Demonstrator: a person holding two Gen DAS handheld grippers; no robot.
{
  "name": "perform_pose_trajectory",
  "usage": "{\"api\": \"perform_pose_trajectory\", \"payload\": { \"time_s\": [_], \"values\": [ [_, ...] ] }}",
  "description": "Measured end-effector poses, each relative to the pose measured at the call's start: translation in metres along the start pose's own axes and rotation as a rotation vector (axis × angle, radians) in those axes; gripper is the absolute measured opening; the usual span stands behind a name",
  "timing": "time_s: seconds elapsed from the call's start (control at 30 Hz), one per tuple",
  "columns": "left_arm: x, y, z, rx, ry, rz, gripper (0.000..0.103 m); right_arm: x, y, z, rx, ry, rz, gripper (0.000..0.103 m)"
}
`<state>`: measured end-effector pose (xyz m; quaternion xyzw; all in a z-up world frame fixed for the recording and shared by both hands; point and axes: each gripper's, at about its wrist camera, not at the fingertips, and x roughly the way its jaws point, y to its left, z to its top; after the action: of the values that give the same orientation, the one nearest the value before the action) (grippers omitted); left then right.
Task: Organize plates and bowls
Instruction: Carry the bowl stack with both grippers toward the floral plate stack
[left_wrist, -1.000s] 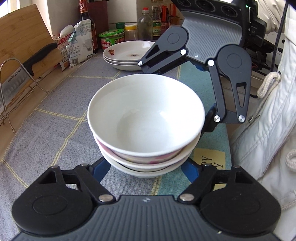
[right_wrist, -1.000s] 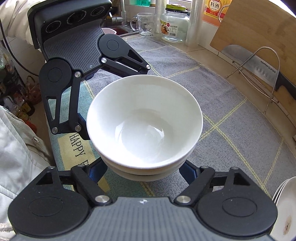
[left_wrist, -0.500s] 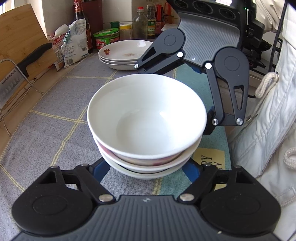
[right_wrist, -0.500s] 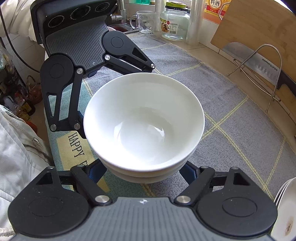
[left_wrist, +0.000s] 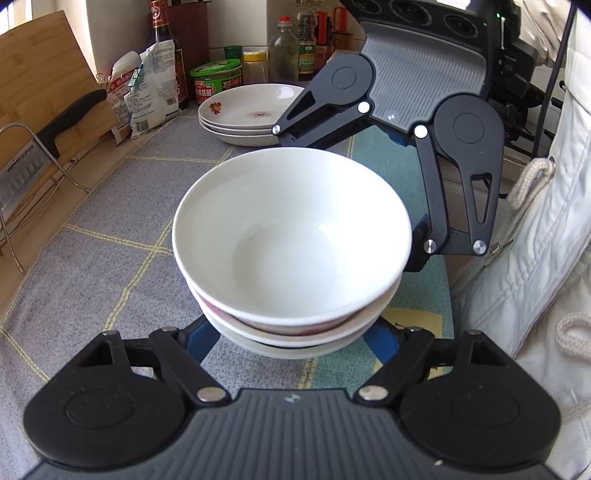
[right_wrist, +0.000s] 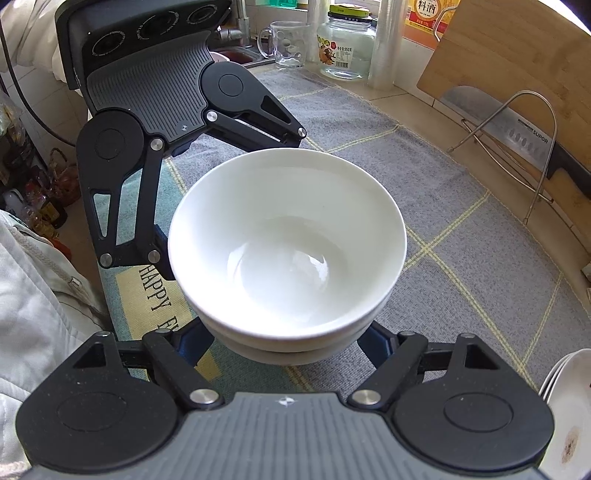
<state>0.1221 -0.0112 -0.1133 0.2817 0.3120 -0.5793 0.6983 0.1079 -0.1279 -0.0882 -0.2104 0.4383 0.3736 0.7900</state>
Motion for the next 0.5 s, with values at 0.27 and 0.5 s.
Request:
{"api": "perform_pose_trajectory", "payload": {
  "time_s": [0.27,0.5],
  "values": [
    [0.001,-0.004,0.025,0.009,-0.003,0.017,0.083,-0.023,-0.014,-0.003,-0.010,-0.004,-0.011,0.087],
    [0.014,-0.009,0.056,0.023,-0.008,0.025,0.083,-0.047,-0.036,-0.020,-0.007,-0.010,-0.017,0.087]
  ]
}}
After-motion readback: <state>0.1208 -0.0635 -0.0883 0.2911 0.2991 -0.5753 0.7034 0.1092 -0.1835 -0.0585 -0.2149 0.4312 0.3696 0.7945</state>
